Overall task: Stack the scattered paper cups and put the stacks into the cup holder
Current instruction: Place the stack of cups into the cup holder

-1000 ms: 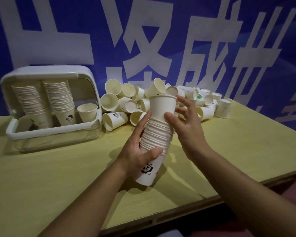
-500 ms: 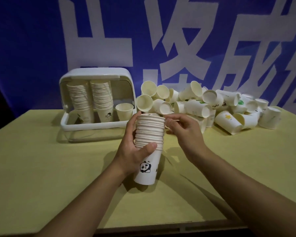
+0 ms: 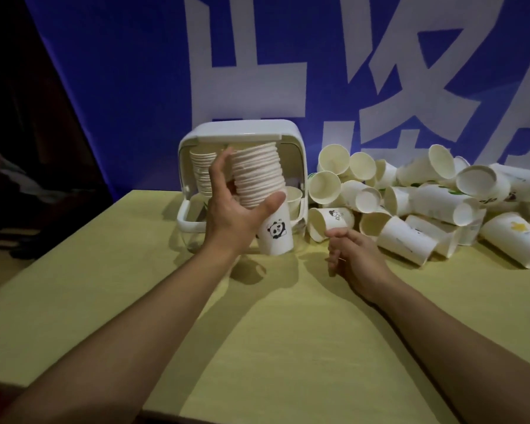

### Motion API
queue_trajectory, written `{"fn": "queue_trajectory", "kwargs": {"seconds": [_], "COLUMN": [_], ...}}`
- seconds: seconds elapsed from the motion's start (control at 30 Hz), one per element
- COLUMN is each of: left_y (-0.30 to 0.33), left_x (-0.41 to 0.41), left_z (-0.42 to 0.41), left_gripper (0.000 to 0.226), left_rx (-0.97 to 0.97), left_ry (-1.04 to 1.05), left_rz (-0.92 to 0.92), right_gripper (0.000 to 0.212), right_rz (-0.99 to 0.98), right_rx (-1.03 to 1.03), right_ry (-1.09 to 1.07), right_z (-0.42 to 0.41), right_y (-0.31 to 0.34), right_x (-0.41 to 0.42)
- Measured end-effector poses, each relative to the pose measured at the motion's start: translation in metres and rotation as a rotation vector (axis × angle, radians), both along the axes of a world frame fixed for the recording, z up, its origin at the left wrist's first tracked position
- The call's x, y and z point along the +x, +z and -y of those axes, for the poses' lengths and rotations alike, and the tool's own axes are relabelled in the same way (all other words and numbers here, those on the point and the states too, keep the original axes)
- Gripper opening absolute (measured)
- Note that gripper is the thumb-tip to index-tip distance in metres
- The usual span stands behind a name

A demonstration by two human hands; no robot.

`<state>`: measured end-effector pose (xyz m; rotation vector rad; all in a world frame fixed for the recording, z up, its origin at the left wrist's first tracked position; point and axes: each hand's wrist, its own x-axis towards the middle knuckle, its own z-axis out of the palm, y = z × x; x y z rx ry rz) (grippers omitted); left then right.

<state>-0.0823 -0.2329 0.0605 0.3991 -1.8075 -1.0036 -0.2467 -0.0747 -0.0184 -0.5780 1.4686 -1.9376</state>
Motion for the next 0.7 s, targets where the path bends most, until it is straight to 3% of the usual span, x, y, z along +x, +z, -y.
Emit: {"fn": "queue_trajectory", "kwargs": {"seconds": [0.2,0.37,0.5,0.57,0.7], "left_y": [0.024,0.004,-0.011,-0.016,-0.019], "left_x": [-0.044,-0.070,-0.082,-0.086,-0.088], "left_z": [0.023,0.035,0.034,0.032,0.027], "left_gripper": [0.092,0.090,0.081,0.080,0.084], "left_rx": [-0.160,-0.273,-0.307,-0.318,-0.347], "left_ry": [0.106,0.286,0.304,0.310,0.309], "left_rz": [-0.108,-0.121,-0.101,-0.057,0.243], "right_gripper": [0.017,0.015,0.017,0.017,0.017], "right_rz": [-0.056,-0.046,-0.026,-0.022,-0.019], "right_rx": [0.002,-0.017,-0.026,-0.031,-0.042], "right_ry": [0.058,0.074,0.088,0.094,0.097], "right_z": [0.001,0.000,0.000,0.000,0.000], "right_y": [-0.001,-0.001,-0.003,-0.003,-0.003], "right_x": [0.003,-0.001,-0.005,-0.006,-0.006]}}
